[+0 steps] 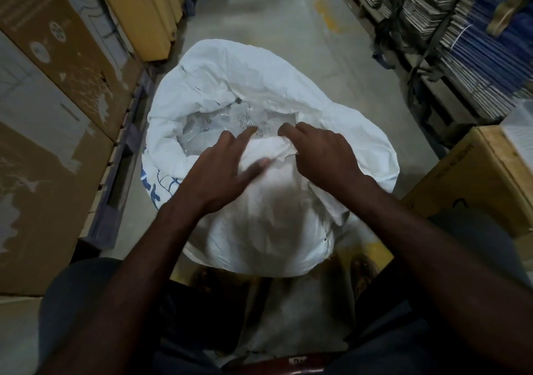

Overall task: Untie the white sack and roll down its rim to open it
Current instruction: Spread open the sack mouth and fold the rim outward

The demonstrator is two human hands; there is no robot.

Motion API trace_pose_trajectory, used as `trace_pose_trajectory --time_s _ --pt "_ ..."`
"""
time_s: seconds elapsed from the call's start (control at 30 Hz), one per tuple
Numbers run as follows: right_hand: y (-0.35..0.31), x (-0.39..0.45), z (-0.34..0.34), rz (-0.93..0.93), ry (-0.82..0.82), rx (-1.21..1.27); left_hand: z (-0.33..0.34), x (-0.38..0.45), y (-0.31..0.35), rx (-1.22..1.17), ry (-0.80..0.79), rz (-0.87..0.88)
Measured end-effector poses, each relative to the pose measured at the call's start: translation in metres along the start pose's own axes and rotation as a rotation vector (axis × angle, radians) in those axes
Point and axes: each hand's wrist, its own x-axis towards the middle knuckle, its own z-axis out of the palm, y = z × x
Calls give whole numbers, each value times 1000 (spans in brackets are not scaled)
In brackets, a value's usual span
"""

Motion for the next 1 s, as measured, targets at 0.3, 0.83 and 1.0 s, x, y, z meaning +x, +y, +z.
trace_pose_trajectory --time_s 0.3,0.83,1.0 --pt "10 -18 -11 -47 -441 288 -4 0 -9 -50 -22 176" --pt "-31 -24 40 -315 261 11 8 -11 14 -411 -397 -118" --pt "-23 -18 40 -216 -20 188 13 -12 6 -548 -443 -86"
